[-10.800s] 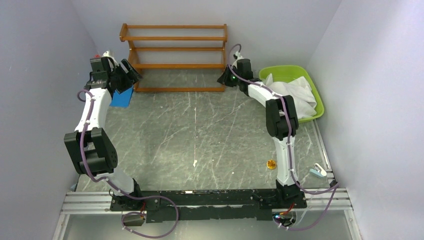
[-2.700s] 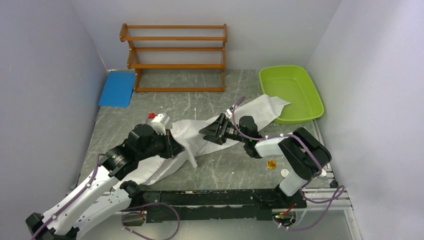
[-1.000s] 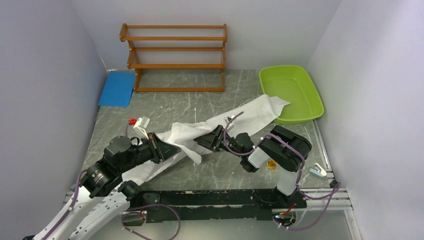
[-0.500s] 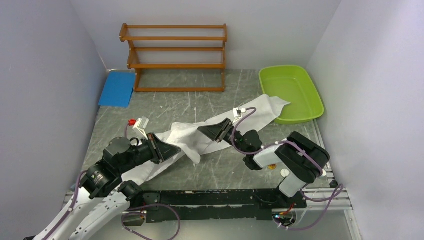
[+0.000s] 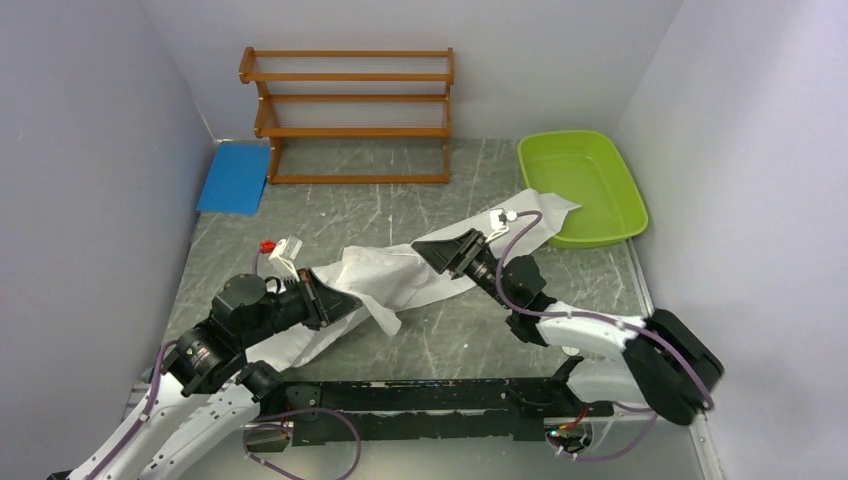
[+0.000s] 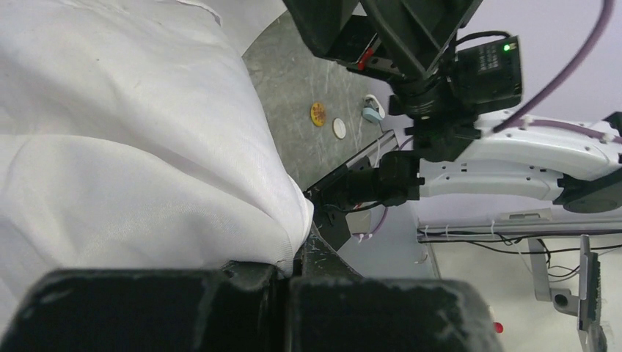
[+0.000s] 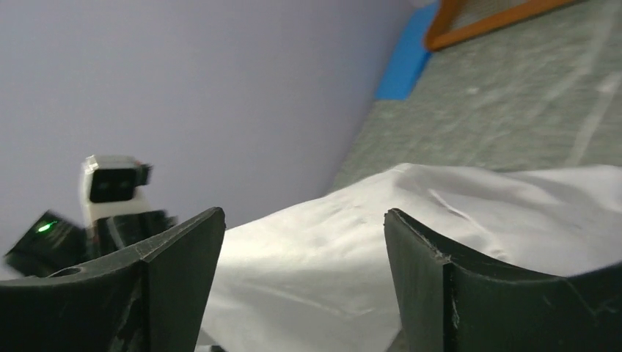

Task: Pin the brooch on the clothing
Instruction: Flatten out the clothes at the center of the board.

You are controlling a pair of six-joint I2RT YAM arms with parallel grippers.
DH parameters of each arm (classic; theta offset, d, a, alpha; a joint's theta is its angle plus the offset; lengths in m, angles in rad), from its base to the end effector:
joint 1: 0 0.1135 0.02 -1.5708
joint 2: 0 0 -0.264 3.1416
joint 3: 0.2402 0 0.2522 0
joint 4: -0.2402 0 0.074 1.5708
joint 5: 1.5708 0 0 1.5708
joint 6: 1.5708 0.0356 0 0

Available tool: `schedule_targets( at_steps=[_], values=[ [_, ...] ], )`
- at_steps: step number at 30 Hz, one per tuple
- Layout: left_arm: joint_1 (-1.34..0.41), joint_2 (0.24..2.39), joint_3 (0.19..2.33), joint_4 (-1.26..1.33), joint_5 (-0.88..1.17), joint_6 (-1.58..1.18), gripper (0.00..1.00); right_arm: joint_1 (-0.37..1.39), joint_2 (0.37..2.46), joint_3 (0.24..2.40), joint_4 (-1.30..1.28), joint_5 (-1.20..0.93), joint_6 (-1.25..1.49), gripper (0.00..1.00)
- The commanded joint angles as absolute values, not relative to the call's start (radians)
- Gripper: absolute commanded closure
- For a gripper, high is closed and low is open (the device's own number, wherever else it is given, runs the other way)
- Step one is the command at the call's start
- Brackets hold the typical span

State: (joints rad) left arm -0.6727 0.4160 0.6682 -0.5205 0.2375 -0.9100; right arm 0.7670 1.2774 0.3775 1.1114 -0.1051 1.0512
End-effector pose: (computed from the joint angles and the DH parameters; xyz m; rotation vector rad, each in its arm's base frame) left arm 0.0773 -0.0723 0.3106 -0.0572 2.0473 -1.2768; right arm 0.1773 0.1761 0.2346 0.1197 1.5497 1.5645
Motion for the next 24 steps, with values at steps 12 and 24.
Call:
schedule_targets(
  at_steps=[12,24],
  values=[
    [-0.672,0.431,0.725,-0.546,0.22,-0.832,0.97,0.75,1.156,0.522,0.354,-0.115,1.061,0.15],
    [-0.672,0.427,0.705,-0.519,0.227,-0.845,0.97,0.76,1.391,0.541,0.732,-0.238,1.169,0.17]
  ],
)
